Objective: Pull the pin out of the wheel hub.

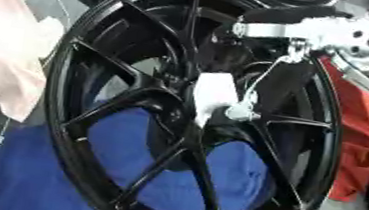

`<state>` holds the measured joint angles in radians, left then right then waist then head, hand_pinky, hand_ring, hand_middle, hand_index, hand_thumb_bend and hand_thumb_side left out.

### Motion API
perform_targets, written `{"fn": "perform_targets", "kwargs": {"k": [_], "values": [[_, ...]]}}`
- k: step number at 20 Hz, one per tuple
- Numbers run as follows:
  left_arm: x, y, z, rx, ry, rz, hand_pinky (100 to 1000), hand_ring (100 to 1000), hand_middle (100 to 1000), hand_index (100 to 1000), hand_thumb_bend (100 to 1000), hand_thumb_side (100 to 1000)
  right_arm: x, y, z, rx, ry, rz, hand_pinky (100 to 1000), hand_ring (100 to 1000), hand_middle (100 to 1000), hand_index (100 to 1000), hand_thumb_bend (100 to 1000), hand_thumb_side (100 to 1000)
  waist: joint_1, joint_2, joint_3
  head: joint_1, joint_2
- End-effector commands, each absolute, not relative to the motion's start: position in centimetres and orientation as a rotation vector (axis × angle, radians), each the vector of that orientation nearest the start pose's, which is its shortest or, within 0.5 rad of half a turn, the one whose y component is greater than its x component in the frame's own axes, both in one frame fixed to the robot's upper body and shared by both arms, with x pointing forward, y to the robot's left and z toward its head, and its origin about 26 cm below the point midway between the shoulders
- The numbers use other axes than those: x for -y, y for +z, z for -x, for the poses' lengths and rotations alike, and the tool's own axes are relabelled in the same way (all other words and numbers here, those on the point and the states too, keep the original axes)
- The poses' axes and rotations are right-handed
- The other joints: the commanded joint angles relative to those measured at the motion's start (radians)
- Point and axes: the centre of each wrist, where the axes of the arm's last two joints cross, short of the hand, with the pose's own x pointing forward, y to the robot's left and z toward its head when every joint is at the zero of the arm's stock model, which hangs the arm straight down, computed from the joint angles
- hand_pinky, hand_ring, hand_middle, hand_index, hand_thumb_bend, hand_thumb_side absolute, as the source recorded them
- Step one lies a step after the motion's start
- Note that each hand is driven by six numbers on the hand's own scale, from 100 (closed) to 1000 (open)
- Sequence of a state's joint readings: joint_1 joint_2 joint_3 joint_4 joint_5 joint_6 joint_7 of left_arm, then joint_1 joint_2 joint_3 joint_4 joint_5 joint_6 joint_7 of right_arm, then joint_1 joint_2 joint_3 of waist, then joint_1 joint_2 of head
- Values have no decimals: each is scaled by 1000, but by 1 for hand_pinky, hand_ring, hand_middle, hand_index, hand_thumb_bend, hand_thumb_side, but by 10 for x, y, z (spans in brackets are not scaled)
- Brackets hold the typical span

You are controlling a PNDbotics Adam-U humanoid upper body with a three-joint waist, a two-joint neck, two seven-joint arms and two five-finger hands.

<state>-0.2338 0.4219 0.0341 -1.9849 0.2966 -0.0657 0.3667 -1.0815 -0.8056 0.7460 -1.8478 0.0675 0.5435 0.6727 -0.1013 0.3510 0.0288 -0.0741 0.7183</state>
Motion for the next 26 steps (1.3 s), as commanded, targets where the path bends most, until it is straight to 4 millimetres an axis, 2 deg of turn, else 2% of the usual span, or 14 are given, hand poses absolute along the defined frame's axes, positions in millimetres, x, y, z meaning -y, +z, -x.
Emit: {"fn": "perform_targets", "kwargs": {"k": [1,3,9,15,26], "values": [[-289,198,-293,2293,135,-145,828,698,639,750,147,787,148,317,-320,1290,1791,362,778,768,781,825,505,244,5,-13,1,-3,-11],[-289,198,-293,2293,136,-146,828,699,639,750,147,787,147,319,-319,1299,1790,362,765,746,744,806,496,245,5,-13,-1,-3,-9],[-289,198,-292,2290,136,-147,829,699,640,750,148,787,144,325,-312,1335,1796,360,759,738,715,781,480,246,6,-16,-7,1,-6],[-289,197,-292,2289,140,-145,829,700,641,749,149,786,147,322,-318,1315,1782,364,756,737,649,735,476,228,6,-18,-9,2,-11],[-289,196,-292,2287,148,-145,830,697,640,749,151,786,147,320,-321,1307,1771,345,732,685,569,659,353,100,5,-21,-8,1,-13]]}}
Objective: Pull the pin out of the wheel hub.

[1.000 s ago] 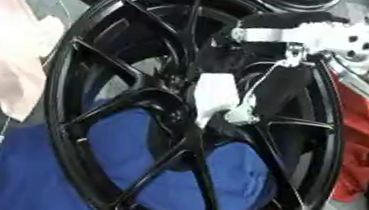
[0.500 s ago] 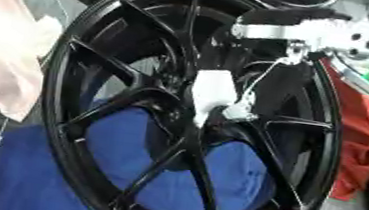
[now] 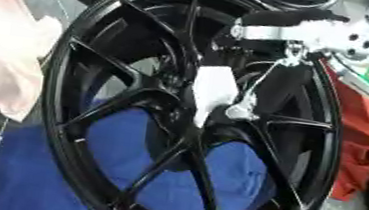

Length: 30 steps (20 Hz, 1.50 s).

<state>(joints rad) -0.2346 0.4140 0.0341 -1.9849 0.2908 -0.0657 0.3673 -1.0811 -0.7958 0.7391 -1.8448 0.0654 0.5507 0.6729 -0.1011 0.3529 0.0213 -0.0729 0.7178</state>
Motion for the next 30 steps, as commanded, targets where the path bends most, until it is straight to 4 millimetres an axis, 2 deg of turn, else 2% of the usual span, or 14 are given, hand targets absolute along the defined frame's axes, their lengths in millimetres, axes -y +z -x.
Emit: {"fn": "perform_targets", "kwargs": {"k": [1,16,30], "values": [[-289,196,-292,2286,149,-145,830,697,641,749,151,786,147,320,-321,1309,1768,344,726,676,563,653,334,100,4,-23,0,-1,-12],[-290,195,-291,2279,162,-147,833,699,644,750,154,782,152,326,-315,1374,1727,368,715,640,535,619,261,100,8,-40,-11,2,-5],[-291,195,-291,2279,175,-139,835,701,646,751,156,776,158,334,-313,1412,1716,390,716,623,520,598,281,100,13,-62,-18,1,-3]]}}
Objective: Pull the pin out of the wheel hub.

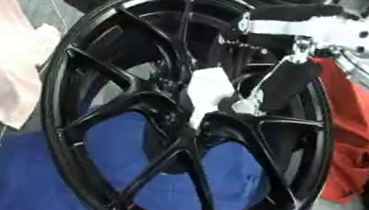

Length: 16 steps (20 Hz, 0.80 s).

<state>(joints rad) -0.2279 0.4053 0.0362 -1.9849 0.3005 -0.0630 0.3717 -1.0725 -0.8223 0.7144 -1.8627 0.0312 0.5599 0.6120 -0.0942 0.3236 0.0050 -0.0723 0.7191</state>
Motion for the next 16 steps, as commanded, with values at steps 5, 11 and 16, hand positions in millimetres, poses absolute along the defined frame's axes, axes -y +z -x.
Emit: {"fn": "perform_targets", "kwargs": {"k": [5,11,16], "values": [[-292,194,-291,2278,177,-142,835,700,645,751,156,776,157,333,-313,1403,1720,378,715,617,518,592,309,100,5,-33,-1,1,-7],[-292,193,-291,2275,183,-143,835,699,644,751,157,779,154,333,-314,1389,1725,356,694,607,506,571,321,100,2,-31,2,2,-8],[-292,193,-290,2272,186,-147,836,699,644,751,158,779,155,335,-313,1417,1708,361,689,602,491,550,323,100,0,-32,2,6,-7]]}}
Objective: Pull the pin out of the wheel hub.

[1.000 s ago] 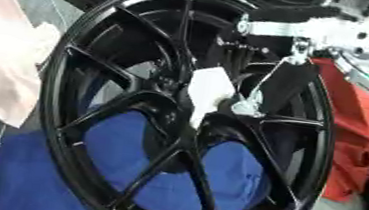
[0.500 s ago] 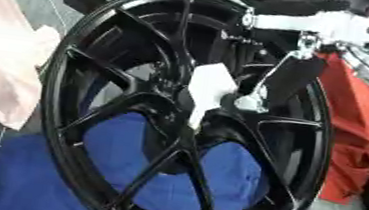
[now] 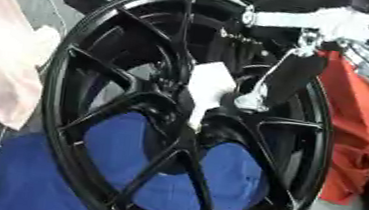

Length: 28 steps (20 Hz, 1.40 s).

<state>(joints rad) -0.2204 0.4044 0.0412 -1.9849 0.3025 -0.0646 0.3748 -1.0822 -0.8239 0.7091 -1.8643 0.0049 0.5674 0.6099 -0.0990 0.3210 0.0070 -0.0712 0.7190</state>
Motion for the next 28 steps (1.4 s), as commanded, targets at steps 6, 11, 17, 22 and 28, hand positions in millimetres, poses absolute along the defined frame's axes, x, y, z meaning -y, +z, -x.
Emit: {"fn": "perform_targets", "kwargs": {"k": [6,11,17,22,28], "values": [[-293,192,-290,2270,189,-149,837,700,645,751,159,777,160,341,-310,1462,1692,402,697,606,491,538,323,100,3,-38,-4,8,-18],[-293,192,-290,2268,190,-149,838,701,646,752,160,775,165,344,-309,1488,1685,430,704,608,492,537,323,100,4,-47,-8,10,-24],[-293,192,-290,2267,190,-145,839,702,647,752,160,773,170,346,-307,1511,1671,456,706,608,492,537,318,100,6,-57,-11,10,-29],[-293,191,-290,2266,192,-145,839,702,646,753,160,772,184,345,-308,1524,1629,508,713,610,493,539,316,100,9,-60,-14,15,-32],[-293,192,-290,2267,195,-140,839,703,647,753,161,770,208,345,-305,1562,1555,571,718,607,491,537,305,100,13,-65,-20,24,-44]]}}
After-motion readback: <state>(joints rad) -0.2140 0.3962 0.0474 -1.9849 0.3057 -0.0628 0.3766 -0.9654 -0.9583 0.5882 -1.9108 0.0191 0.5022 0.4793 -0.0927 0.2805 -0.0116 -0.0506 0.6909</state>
